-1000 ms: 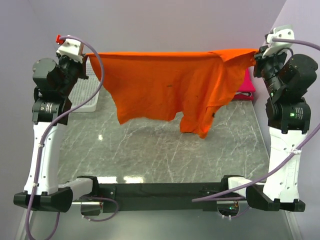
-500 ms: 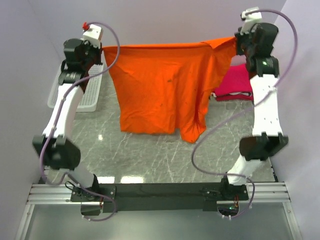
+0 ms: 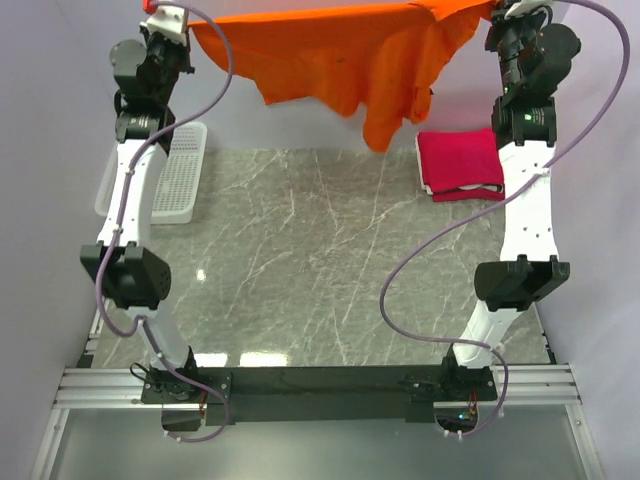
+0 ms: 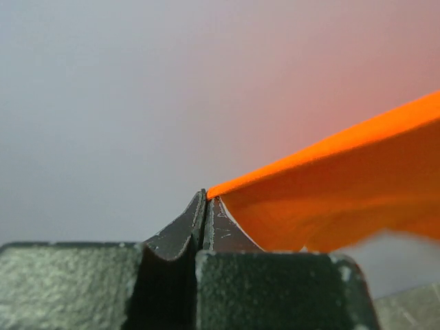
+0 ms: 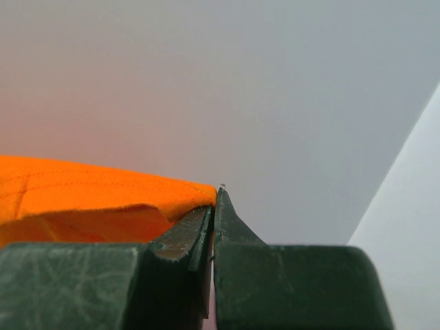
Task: Fold and stack the t-shirts
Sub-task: Flatten the tshirt out
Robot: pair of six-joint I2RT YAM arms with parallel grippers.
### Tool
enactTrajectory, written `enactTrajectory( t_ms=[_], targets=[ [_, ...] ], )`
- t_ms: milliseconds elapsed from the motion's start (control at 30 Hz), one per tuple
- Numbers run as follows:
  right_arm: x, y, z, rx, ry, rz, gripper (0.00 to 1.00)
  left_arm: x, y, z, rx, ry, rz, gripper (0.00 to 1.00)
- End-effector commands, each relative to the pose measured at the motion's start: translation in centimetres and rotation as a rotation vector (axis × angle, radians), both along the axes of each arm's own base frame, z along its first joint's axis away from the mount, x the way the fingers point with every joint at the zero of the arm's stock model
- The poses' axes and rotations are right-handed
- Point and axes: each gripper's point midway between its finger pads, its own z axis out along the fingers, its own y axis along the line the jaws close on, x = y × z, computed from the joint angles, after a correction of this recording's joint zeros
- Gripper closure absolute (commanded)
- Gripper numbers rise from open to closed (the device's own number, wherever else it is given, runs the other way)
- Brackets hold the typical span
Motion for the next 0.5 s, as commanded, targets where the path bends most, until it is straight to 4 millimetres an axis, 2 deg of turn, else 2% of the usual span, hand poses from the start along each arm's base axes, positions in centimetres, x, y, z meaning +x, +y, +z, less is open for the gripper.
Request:
enactTrajectory(
  t_ms=[0,33,67,100,133,167,200,233,267,300,367,400,433,467],
  targets=[
    [-2.0,-1.1,3.2,-0.061,-0.145,-0.03,1.0,-1.8,3.5,0.3,0.09,-0.05,0.096,0.99],
    [-0.6,0.0,-0.1,-0.106,-0.072,0.025,1.0,-1.3,3.3,-4.1,0.121,0.036,0.084,0.99],
    [-0.1,0.5,-1.8,-0.133,-0.044,0.053,1.0,-1.3,2.9,-6.5,0.177,0.071,0.062,0.99],
    [1.3,1.2,-6.5,-0.155,0.056,0.088,1.0,-1.2,2.8,-9.0,0.205,0.109,0.058,0.99],
    [1.6,1.8,-8.4,-0.21,0.09,0.105,1.0,-1.0,2.9,-14.8,0.225,0.216,0.051,0.99],
    [1.7,2.6,-10.9,-0.24,0.155,0.137,1.0,-1.2,2.9,-17.1,0.242,0.259,0.045,0.99],
    [2.1,3.1,-15.1,-0.266,0.248,0.16,1.0,-1.4,3.0,-19.5,0.281,0.305,0.043,0.99],
    [2.0,4.0,-17.2,-0.323,0.296,0.182,1.0,-2.1,3.0,-24.2,0.3,0.399,0.029,0.99],
    [1.4,4.5,-19.6,-0.346,0.366,0.212,1.0,-2.7,3.0,-26.2,0.309,0.441,0.016,0.99],
    [1.0,4.6,-23.1,-0.379,0.446,0.227,1.0,-3.8,2.4,-29.7,0.33,0.509,-0.027,1.0],
    [-0.9,5.1,-26.0,-0.411,0.535,0.269,1.0,-5.4,2.0,-32.5,0.354,0.569,-0.071,0.99],
    [-1.6,5.2,-28.6,-0.417,0.595,0.29,1.0,-5.9,1.9,-33.5,0.357,0.59,-0.084,0.99],
    [-2.2,5.1,-29.2,-0.445,0.613,0.294,1.0,-6.7,1.5,-35.2,0.356,0.631,-0.112,0.99],
    [-3.0,5.0,-30.8,-0.453,0.663,0.303,1.0,-7.3,1.3,-36.4,0.355,0.675,-0.13,0.99]
  ],
)
